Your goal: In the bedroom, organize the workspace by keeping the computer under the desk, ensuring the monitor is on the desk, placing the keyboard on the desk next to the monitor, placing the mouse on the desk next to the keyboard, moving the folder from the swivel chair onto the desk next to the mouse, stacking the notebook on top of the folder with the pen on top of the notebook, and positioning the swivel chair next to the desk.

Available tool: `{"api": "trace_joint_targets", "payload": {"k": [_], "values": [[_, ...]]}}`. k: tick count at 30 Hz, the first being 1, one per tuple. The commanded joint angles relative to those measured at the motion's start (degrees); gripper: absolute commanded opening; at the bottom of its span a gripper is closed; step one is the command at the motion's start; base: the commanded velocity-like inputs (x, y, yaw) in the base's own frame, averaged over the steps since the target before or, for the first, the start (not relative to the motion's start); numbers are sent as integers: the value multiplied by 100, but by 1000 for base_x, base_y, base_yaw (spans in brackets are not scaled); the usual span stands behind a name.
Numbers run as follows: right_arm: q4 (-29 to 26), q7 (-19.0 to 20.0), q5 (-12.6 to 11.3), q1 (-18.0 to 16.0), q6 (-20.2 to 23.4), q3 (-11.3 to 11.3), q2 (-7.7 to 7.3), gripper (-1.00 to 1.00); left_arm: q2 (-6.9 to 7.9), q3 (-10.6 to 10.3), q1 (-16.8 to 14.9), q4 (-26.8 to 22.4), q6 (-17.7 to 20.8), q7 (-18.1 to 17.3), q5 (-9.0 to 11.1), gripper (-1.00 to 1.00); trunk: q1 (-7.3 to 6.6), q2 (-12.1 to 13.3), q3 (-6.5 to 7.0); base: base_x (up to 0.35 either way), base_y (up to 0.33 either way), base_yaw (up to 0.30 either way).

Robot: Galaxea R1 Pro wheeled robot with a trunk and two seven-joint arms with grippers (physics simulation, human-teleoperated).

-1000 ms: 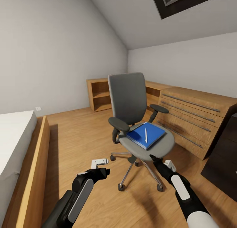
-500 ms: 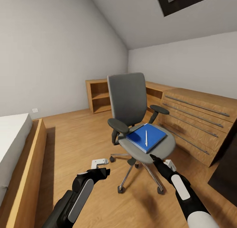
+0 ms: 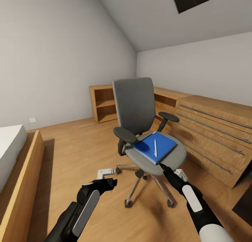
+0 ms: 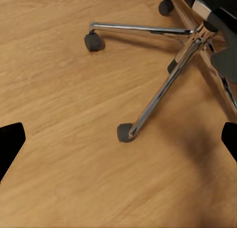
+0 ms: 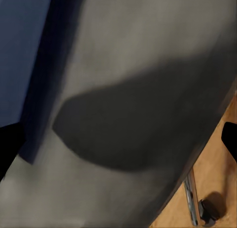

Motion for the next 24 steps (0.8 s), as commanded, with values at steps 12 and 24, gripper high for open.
{"api": "trace_joint_targets", "payload": {"k": [12,24], "values": [[307,-1,50,-1,33,-31,7,100,9,-6,-4,-13,2,57,54,100,3,-1,-6,320,0,0],[305,-1,50,-1,30,-31,0,100,9,-7,-4,-13,2,58,54,100,3,-1,-6,320,41,0]]}}
